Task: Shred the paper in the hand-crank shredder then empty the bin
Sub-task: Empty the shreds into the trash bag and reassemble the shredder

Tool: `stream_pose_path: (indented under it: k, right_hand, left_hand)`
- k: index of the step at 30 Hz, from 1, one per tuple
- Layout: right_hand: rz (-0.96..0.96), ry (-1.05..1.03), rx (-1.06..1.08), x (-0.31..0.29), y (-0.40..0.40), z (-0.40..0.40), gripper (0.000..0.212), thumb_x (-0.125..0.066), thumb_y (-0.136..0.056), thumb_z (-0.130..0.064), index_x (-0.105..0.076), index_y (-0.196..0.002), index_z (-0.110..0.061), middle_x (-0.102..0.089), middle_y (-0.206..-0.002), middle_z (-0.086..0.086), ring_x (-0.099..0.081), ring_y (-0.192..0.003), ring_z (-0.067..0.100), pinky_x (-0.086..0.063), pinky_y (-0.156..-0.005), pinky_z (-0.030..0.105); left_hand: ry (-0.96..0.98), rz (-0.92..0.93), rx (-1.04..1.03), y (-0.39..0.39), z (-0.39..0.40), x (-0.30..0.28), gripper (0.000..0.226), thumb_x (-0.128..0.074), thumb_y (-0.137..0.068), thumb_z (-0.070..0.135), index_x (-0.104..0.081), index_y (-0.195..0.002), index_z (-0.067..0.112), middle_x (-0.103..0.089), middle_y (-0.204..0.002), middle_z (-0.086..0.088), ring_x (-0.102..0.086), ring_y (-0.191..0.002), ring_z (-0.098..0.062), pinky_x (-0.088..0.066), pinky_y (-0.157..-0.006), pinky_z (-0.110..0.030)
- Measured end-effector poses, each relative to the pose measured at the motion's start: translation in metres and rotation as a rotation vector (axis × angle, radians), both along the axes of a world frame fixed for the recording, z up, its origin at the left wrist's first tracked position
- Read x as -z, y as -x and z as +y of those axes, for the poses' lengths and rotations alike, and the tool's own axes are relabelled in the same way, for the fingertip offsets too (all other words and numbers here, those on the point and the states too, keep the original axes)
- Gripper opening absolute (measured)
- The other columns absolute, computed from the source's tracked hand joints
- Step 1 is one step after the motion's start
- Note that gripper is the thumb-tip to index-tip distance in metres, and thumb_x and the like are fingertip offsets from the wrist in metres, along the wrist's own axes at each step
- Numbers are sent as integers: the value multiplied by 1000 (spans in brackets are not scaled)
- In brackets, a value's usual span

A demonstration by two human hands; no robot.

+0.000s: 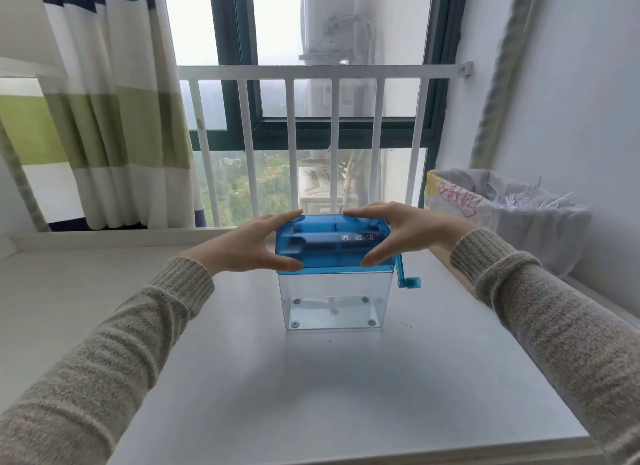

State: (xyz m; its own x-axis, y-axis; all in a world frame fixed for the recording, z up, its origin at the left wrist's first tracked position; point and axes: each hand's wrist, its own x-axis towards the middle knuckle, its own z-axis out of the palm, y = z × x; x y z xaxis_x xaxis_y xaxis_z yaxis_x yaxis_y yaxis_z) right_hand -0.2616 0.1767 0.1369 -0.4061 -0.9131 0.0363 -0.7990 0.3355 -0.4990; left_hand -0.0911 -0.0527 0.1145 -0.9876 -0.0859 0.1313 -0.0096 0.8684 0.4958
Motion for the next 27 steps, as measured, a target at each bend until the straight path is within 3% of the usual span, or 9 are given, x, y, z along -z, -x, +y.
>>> stream_pose_path:
  k: [6,12,17,22,27]
  right_hand:
    - [-5,-23,13,0,0,-1,85,-79,-75,-34,-33,-146,-39,-38,-138,-14,-39,-121,11,-43,-104,37]
    - [-14,-46,13,1,1,-2,83,-78,-76,-36,-32,-146,-38,-39,-139,-11,-40,-118,11,-42,-96,28]
    - [-42,-64,17,5,1,0,82,-77,-78,-32,-32,-147,-35,-40,-128,-17,-42,-109,5,-41,-82,17]
    - [-51,-67,30,6,0,0,81,-77,-78,-32,-33,-146,-36,-39,-126,-19,-42,-108,4,-42,-82,15]
    - [-87,-80,46,9,1,-1,80,-78,-76,-36,-35,-143,-43,-38,-131,-17,-41,-118,12,-41,-103,35]
  left_hand:
    - [-58,-25,19,2,-4,1,85,-71,-83,34,-19,-150,35,-34,-149,6,-36,-125,-10,-33,-108,-33]
    - [-120,-52,21,3,-7,4,83,-72,-82,35,-23,-149,35,-37,-141,13,-40,-126,-10,-34,-109,-29]
    - [-129,-71,23,3,-7,9,80,-71,-83,34,-24,-148,36,-37,-140,14,-40,-124,-9,-35,-105,-24]
    - [-145,-81,29,6,-8,11,81,-71,-83,35,-24,-148,37,-37,-139,14,-40,-124,-8,-34,-98,-18]
    - [-193,-98,24,7,-12,16,84,-72,-67,54,-28,-139,50,-41,-138,14,-41,-127,-12,-40,-107,-32]
